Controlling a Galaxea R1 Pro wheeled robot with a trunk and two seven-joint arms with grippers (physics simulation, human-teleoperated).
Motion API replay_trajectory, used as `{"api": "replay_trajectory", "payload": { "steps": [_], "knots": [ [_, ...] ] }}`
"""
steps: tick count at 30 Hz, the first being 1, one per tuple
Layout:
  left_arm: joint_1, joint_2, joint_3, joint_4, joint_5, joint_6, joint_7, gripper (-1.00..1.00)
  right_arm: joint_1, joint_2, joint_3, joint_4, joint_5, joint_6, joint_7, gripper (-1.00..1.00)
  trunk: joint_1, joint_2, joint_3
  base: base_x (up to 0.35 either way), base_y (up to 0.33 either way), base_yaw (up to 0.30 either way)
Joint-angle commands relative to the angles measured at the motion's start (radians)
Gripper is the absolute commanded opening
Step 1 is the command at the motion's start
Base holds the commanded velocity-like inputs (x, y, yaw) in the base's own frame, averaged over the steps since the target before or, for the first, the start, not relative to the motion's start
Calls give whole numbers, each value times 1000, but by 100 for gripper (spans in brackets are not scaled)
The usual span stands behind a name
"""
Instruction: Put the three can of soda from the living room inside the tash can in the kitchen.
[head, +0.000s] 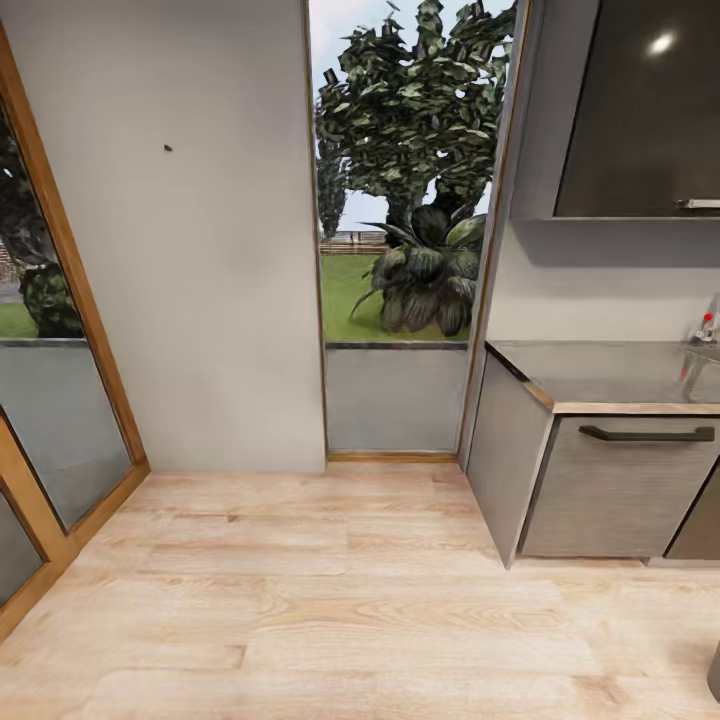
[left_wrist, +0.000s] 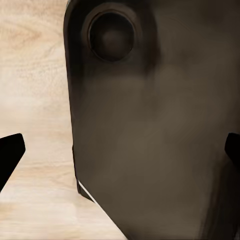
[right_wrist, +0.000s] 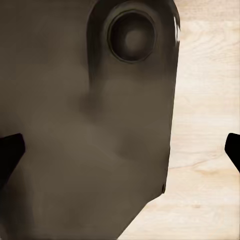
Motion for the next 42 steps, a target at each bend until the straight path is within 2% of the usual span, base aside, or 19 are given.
{"api": "replay_trajectory", "payload": {
  "steps": [1,5,17,27,28,33,34,36,38,40,42],
  "knots": [
    [0,0,0,0,0,0,0,100,0,0,0,0,0,0,0,100,0,0,0,0,0,0],
    [12,-22,-8,-23,0,-2,-1,100,-8,-6,-5,-5,12,1,4,100,0,0,0,0,0,0],
    [12,-22,-8,-25,0,-2,-1,100,-8,-6,-5,-5,12,1,4,100,0,0,0,0,0,0],
    [12,35,17,-81,14,51,-58,100,-65,-62,-2,-61,6,4,55,100,0,0,0,0,0,0],
    [12,87,20,-712,14,113,-834,100,-173,-83,-2,-349,5,4,388,100,0,0,0,0,0,0],
    [12,93,23,-748,14,116,-964,100,-177,-82,-1,-369,3,6,402,100,0,0,0,0,0,0],
    [12,100,23,-754,14,117,-1023,100,-177,-82,0,-373,2,7,407,100,0,0,0,0,0,0],
    [12,108,24,-758,14,117,-1079,100,-178,-82,0,-375,2,7,421,100,0,0,0,0,0,0],
    [12,123,25,-759,13,118,-1146,100,-178,-84,-1,-378,2,8,487,100,0,0,0,0,0,0],
    [12,129,32,-758,13,118,-1173,100,-178,-89,-2,-380,4,9,579,100,0,0,0,0,0,0],
    [12,131,39,-758,12,119,-1180,100,-178,-93,-3,-380,5,9,610,100,0,0,0,0,0,0]
  ]
}}
